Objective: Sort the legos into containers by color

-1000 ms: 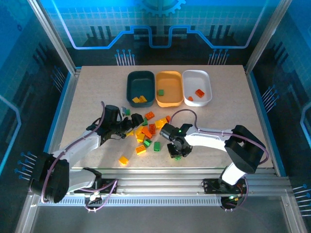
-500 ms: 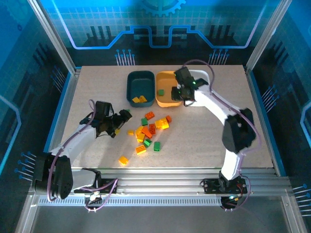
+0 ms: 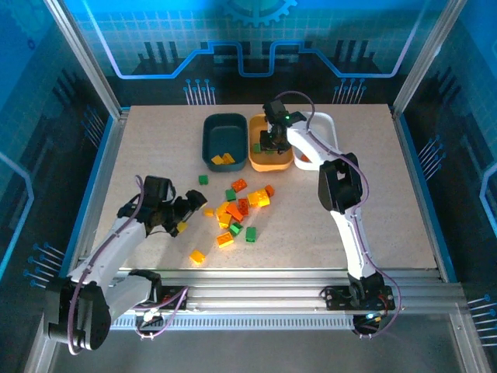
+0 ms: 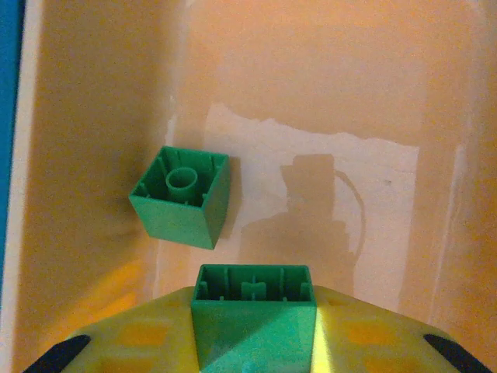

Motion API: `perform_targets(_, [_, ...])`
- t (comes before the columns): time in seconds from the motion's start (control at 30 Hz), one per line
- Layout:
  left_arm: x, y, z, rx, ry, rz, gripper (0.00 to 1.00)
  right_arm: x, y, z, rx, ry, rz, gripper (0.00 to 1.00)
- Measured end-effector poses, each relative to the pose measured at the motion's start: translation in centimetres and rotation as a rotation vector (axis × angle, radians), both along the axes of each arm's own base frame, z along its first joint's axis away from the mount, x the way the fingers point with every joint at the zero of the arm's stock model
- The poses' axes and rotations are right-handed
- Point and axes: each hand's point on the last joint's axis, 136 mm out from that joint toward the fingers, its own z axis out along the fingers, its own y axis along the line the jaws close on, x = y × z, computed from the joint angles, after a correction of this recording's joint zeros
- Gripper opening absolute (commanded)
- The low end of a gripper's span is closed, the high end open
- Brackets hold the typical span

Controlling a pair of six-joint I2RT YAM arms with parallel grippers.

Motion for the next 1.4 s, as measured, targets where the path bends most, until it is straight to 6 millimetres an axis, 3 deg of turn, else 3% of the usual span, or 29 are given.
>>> perform_targets(0.13, [0.1, 0.0, -0.2, 0.0, 0.006, -0.001, 0.91, 0.1, 0.1, 0.4, 0.018, 0.002, 0.006, 0.61])
perform_targets(0.37, [-0.5, 0.4, -1.1, 0.032, 0.048, 0.007, 0.8, -1.2, -0.6, 1.6, 0.014, -0.015, 0.008, 0.66])
perform_targets(0.43, [-1.3, 0.7, -1.6, 0.057, 0.085, 0.017, 0.8, -2.6, -1.2, 3.2, 0.014, -0.038, 0.007, 0.67])
perform_targets(0.6, [-4.6, 0.1, -2.6, 0.135, 0.197, 0.009, 0.81, -6.7, -1.5, 9.2, 0.063, -0.161, 0.019, 0.67])
perform_targets(0.7, [-6.4, -0.5, -3.1, 0.17, 0.258, -0.01, 0.81, -8.8, -1.4, 11.1, 0.099, -0.211, 0.031, 0.67])
perform_targets(0.77, [-7.7, -0.6, -3.6, 0.186, 0.318, 0.003, 0.8, -9.9, -1.6, 10.8, 0.107, -0.211, 0.032, 0.67])
perform_targets(0.9, [-10.1, -0.4, -4.2, 0.229, 0.426, 0.056, 0.81, -11.7, -2.6, 7.7, 0.087, -0.155, 0.021, 0.67])
perform_targets(1.03, [-11.2, -0.4, -4.8, 0.247, 0.503, 0.116, 0.8, -12.8, -3.1, 5.8, 0.067, -0.114, 0.021, 0.67])
perform_targets(1.23, [-10.9, -1.2, -5.9, 0.236, 0.545, 0.186, 0.72, -13.0, -3.3, 6.5, 0.082, -0.143, 0.02, 0.67])
perform_targets(1.4, [-10.7, -2.0, -7.1, 0.223, 0.549, 0.21, 0.71, -13.3, -4.0, 7.5, 0.095, -0.173, 0.01, 0.66])
